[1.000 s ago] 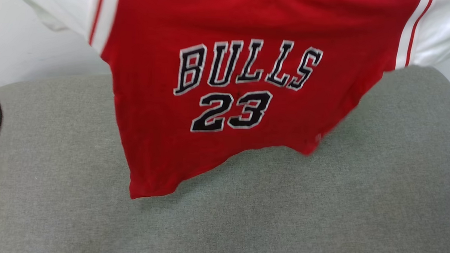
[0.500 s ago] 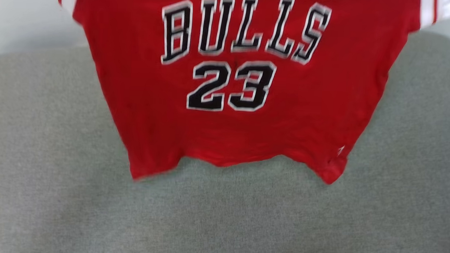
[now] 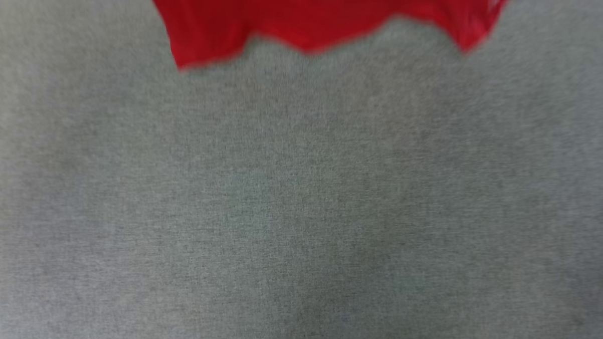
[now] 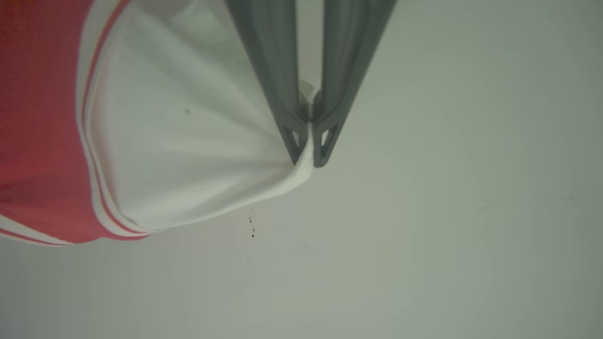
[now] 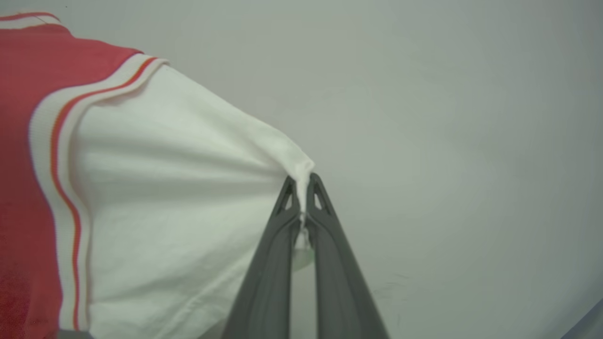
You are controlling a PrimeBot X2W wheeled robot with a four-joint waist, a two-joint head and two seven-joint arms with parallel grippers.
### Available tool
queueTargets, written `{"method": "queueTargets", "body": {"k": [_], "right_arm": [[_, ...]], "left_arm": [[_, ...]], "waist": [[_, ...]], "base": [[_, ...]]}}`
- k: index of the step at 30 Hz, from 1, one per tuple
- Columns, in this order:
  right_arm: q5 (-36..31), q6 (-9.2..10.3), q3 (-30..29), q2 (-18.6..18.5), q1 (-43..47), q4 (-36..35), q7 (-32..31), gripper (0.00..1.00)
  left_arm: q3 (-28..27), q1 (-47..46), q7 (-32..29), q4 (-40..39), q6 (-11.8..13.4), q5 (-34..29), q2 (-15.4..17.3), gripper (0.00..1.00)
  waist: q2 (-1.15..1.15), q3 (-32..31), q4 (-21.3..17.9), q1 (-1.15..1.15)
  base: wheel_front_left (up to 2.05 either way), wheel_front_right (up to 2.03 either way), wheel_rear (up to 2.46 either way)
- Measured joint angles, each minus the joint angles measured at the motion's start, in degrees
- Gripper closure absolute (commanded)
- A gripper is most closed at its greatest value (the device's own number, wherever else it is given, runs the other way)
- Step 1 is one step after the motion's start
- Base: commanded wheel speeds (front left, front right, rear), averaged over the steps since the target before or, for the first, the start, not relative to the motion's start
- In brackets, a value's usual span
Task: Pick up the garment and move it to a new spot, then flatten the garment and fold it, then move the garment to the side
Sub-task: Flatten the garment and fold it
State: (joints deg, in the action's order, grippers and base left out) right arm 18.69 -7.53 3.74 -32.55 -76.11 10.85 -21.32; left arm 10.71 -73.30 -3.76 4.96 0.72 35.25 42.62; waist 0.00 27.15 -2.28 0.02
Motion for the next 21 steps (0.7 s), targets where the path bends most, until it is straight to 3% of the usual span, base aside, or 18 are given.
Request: {"method": "queueTargets", "body": {"k": [11, 17, 21], "right_arm": [[-8.5, -0.01, -2.8, 5.1, -18.3, 17.7, 11.3, 1.00], [-10.1, -0.01, -1.5, 6.5, -20.3, 23.6, 15.9, 1.00], [-9.1, -0.01, -0.1, 6.7, -17.0, 26.6, 18.3, 1.00]], "left_arm": [[4.1, -22.0, 11.3, 20.5, -1.9, -5.3, -8.7, 1.00], [5.5, -24.3, 15.2, 28.1, -3.4, -5.5, -11.5, 1.00], [6.4, -20.6, 17.3, 31.0, -4.5, -5.8, -12.6, 1.00]], "waist": [[0.00, 9.5, 1.1, 0.00], [0.00, 12.1, 2.2, 0.00], [0.00, 12.1, 2.6, 0.00]], "base": [[0.00, 0.00, 0.00], [0.00, 0.00, 0.00], [0.00, 0.00, 0.00]]}}
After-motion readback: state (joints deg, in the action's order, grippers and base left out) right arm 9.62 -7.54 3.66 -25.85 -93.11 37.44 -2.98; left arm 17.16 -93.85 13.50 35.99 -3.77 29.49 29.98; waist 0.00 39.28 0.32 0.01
